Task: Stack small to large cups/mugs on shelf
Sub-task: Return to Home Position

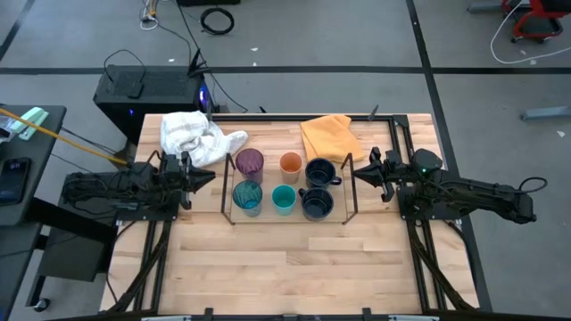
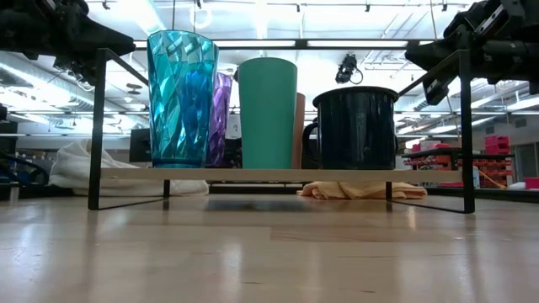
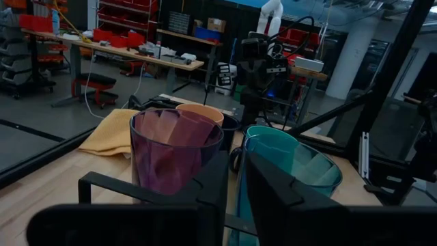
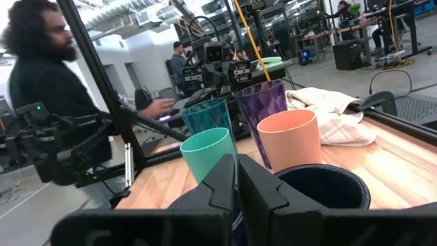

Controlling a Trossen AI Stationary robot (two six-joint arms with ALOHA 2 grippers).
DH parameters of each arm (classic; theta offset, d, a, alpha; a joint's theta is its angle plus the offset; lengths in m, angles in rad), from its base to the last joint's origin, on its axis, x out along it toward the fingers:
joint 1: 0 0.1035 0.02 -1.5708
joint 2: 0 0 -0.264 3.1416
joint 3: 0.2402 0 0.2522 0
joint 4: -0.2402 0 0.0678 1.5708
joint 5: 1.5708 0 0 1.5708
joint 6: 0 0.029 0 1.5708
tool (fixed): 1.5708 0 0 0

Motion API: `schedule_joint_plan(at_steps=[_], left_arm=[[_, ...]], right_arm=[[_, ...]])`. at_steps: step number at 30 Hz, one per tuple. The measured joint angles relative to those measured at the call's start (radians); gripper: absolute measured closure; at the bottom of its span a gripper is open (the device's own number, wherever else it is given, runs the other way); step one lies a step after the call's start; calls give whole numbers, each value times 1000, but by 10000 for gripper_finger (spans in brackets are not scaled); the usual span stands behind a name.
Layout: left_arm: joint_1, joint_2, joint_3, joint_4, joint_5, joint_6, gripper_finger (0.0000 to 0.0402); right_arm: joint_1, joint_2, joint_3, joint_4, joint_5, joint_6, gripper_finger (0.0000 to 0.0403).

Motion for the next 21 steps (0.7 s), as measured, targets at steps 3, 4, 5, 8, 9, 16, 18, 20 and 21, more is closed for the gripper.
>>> schedule_joint_plan(at_steps=[3, 4, 5, 8, 9, 16, 18, 20, 21], left_arm=[[0, 0, 0, 0, 0, 0, 344], [0, 0, 0, 0, 0, 0, 346], [0, 0, 0, 0, 0, 0, 347], [0, 0, 0, 0, 0, 0, 351], [0, 0, 0, 0, 0, 0, 351], [0, 0, 0, 0, 0, -1, 343], [0, 0, 0, 0, 0, 1, 341], [0, 0, 0, 0, 0, 0, 340], [0, 0, 0, 0, 0, -1, 340]], right_arm=[[0, 0, 0, 0, 0, 0, 377], [0, 0, 0, 0, 0, 0, 377], [0, 0, 0, 0, 0, 0, 377], [0, 0, 0, 0, 0, 0, 377], [0, 0, 0, 0, 0, 0, 377], [0, 0, 0, 0, 0, 0, 377], [0, 0, 0, 0, 0, 0, 377], [0, 0, 0, 0, 0, 0, 377], [0, 0, 0, 0, 0, 0, 377]])
